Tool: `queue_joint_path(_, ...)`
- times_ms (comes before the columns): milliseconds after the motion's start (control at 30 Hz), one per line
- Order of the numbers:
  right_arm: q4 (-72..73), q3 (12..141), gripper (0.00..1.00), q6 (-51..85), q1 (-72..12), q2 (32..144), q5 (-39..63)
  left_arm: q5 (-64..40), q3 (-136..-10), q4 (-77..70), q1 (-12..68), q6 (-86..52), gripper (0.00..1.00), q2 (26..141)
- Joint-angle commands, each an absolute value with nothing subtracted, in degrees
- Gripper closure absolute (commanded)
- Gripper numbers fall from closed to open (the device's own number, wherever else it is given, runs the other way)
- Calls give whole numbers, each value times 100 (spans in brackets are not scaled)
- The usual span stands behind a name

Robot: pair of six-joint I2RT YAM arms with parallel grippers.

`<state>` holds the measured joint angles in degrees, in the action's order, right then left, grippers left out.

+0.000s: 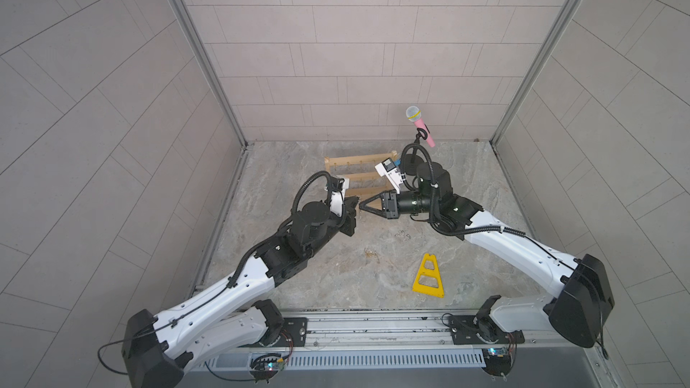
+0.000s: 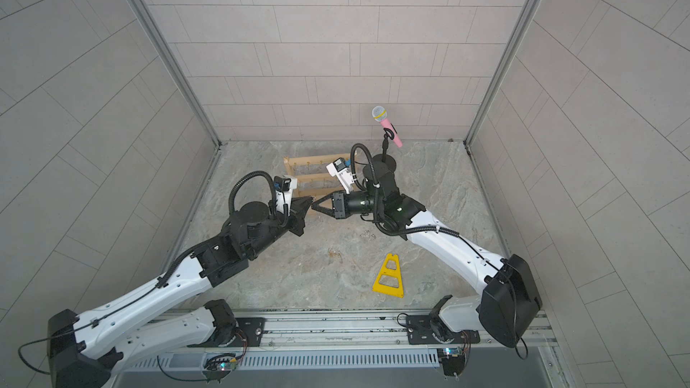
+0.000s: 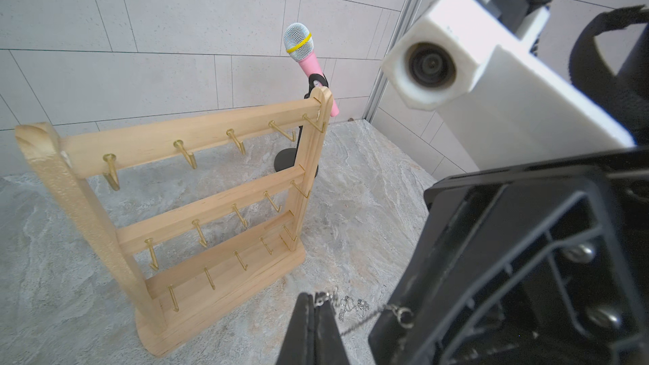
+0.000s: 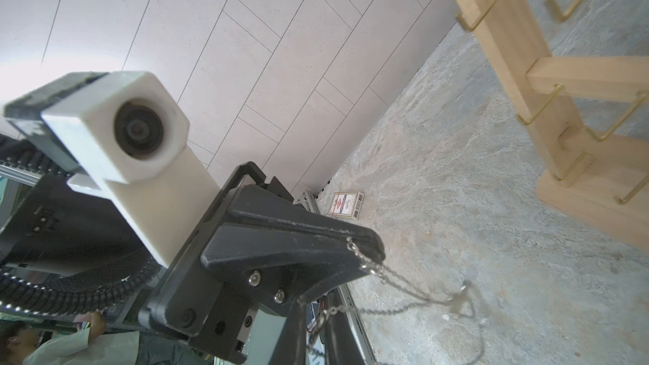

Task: Hang the necklace on the jewelry display stand
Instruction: Pick up the necklace from the center of the board, then hang the necklace on the stand.

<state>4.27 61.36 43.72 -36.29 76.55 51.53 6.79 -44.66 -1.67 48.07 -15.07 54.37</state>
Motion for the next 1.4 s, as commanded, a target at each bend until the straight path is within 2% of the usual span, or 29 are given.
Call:
queue_joint_path(0, 716, 6038, 90, 4500, -3602, 7664, 5279, 751, -4412, -361, 4819, -1512, 100, 5348)
queue_joint_path(100, 747, 6003, 95, 4500, -3578, 7644, 5267, 782, -4412, -361, 4808, -1524, 100, 5322)
queue_joint_path(300, 677, 5988, 96, 4441, -3380, 7518, 5212, 905, -4374, -289, 4777, -1505, 100, 5259)
queue_joint_path(567, -677, 6540, 95, 3388, -3199, 7402, 4790, 475, -4527, -387, 4702, -1231, 100, 5385)
queue_joint_path(700, -1536, 6937, 95, 2727, -3114, 7399, 4334, 389, -4730, -487, 4698, -1023, 100, 5616)
queue_joint_path(1000, -2442, 7673, 95, 1896, -2702, 7518, 3724, 194, -5230, -837, 4703, -788, 100, 6242)
queue_joint_path(1367, -2530, 8248, 97, 1601, -2197, 7915, 3669, 217, -5820, -1327, 4694, -634, 100, 7193)
